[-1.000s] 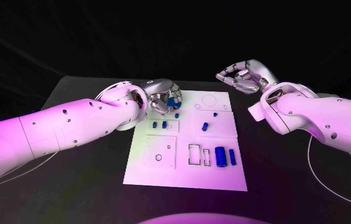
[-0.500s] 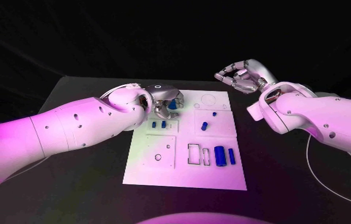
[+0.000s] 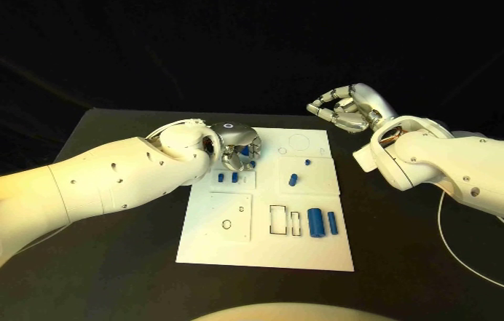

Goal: Assemble the parts on the task board

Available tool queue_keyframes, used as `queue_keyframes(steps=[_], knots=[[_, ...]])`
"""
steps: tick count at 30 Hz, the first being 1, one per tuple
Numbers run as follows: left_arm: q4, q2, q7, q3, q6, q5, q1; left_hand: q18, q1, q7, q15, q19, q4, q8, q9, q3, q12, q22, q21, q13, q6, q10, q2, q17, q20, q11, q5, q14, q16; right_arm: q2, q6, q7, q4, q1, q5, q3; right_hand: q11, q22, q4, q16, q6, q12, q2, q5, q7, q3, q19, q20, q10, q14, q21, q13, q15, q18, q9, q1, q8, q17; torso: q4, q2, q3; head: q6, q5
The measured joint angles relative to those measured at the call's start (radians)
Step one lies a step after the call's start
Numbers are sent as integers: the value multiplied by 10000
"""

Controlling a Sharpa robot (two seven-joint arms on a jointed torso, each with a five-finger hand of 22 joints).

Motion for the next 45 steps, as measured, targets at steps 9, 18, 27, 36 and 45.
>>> queue_keyframes(steps=[9, 18, 27, 36, 45], knots=[[-203, 158, -77, -4, 107, -80, -44, -148, -1, -35, -36, 71, -84, -139, -17, 273, -213, 301, 242, -201, 215, 374, -1, 58, -71, -92, 0, 107, 192, 30, 0, 3, -1, 0, 2, 0, 0, -1, 0, 0, 0, 0, 0, 0, 0, 0, 0, 0, 0, 0, 0, 0, 0, 0, 0, 0, 0, 3, -2, -3, -1, -18, 15], [-319, 254, -136, -6, 238, -107, -52, -148, -2, -18, -36, 141, -97, -174, -16, 342, -314, 401, 316, -248, 304, 453, 76, 106, -72, -81, 0, 179, 287, 35, 2, 3, 4, 0, 5, 0, 0, -2, 0, 0, 0, 0, 0, 0, 0, 0, 0, 0, 1, 0, 0, -1, 0, 0, -6, 0, 0, 1, 1, -8, 6, -44, -9], [-457, 374, -158, -9, 321, -115, -58, -147, -2, -52, -70, 214, -152, -228, -15, 397, -388, 590, 457, -301, 411, 588, 76, 360, -72, -92, 0, 356, 502, 42, 2, 3, 8, -1, 6, 0, 0, -2, 0, 0, 0, 0, 0, 0, 0, 0, 0, 0, 1, 0, 0, 8, 0, 0, -8, 0, 0, 0, 0, -12, 5, -54, -17], [-509, 436, -166, -8, 356, -115, -54, -146, -10, -60, -108, 410, -234, -313, -14, 479, -463, 958, 765, -348, 548, 892, 189, 686, -53, -144, 0, 608, 823, 43, 3, 3, 13, -1, 6, 0, 0, 6, 29, 0, 1, 0, 0, -1, 0, -29, 0, 0, 1, 0, 0, 7, 0, 0, -7, 0, 0, -1, 10, -12, 6, -74, -35], [-534, 458, -172, -3, 375, -115, -52, -304, 37, -115, -162, 650, -477, -443, 22, 721, -807, 1465, 1131, -436, 869, 1338, 379, 1148, -135, -198, -56, 1019, 1203, 37, 3, 3, 22, -1, 7, 0, 1, 5, 29, 0, 1, 0, 0, -1, 0, -28, 0, 0, 1, 0, 0, 6, 0, 0, -7, 0, 0, -2, 10, -12, 3, -81, -41]])
